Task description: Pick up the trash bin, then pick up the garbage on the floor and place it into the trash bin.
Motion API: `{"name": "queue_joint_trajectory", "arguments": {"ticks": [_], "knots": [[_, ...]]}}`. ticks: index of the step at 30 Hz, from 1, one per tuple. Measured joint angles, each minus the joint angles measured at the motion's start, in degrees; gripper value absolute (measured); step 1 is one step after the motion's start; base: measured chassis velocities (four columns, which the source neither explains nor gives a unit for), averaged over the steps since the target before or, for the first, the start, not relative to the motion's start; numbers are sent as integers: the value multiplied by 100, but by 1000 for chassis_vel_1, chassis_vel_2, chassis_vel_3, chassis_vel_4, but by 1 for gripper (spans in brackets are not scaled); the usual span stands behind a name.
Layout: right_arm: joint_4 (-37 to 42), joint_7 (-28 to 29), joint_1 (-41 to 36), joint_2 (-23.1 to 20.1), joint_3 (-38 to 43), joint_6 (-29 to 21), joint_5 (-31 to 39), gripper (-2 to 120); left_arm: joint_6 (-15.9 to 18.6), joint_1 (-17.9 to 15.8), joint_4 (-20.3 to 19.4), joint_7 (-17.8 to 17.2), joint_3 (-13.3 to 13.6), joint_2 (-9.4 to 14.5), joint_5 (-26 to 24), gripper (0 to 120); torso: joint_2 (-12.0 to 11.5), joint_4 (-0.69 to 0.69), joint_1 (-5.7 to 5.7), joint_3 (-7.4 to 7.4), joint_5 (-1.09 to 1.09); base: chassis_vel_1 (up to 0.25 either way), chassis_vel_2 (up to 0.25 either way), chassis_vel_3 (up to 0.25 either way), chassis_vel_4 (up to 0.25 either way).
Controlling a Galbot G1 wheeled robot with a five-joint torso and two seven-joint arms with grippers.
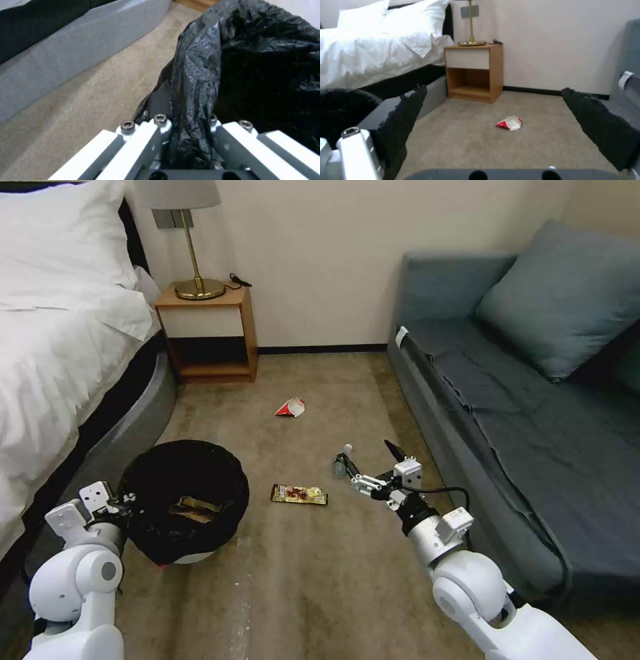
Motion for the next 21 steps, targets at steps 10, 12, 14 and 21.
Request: {"name": "queue_joint_trajectory", "arguments": {"ticks": [10,12,14,21], "knots": [[-57,-2,60,22,-99,-28,-23,100,0,-38,9,-1,-54,28,-12,4,0,-1,0,0,0,-80,65,69,-72],[-63,-2,63,27,-115,-36,-38,100,0,-23,5,-2,-55,27,-12,4,0,-1,0,0,0,-110,128,112,-107],[-64,-2,63,28,-118,-37,-48,100,0,-12,1,-2,-56,26,-12,4,0,0,0,0,0,-125,141,116,-115],[-65,-3,45,31,-120,-41,-82,100,0,18,-41,-5,-56,19,-13,4,0,0,0,0,-1,-134,158,144,-149]]}}
